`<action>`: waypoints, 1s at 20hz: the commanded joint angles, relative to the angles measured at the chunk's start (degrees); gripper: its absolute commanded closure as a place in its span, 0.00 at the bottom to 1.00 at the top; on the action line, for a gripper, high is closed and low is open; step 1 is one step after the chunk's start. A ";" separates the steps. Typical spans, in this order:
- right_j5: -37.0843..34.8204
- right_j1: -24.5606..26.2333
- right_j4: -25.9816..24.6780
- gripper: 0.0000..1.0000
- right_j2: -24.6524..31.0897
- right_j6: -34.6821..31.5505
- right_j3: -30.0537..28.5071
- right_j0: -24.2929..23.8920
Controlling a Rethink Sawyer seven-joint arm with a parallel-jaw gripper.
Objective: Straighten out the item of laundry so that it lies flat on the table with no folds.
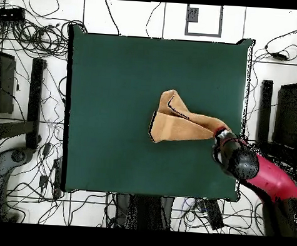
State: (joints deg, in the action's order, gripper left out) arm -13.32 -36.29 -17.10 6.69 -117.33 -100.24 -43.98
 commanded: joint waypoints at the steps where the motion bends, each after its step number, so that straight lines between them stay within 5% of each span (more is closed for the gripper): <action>1: -8.59 2.47 -5.11 1.00 10.84 15.49 4.57 -1.10; 10: -7.86 4.43 -10.29 1.00 13.17 11.59 5.78 -2.14; 20: -5.14 4.12 -15.21 1.00 10.08 6.43 4.76 1.80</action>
State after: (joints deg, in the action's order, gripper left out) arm -15.69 -35.01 -28.59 11.72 -117.33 -95.82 -46.14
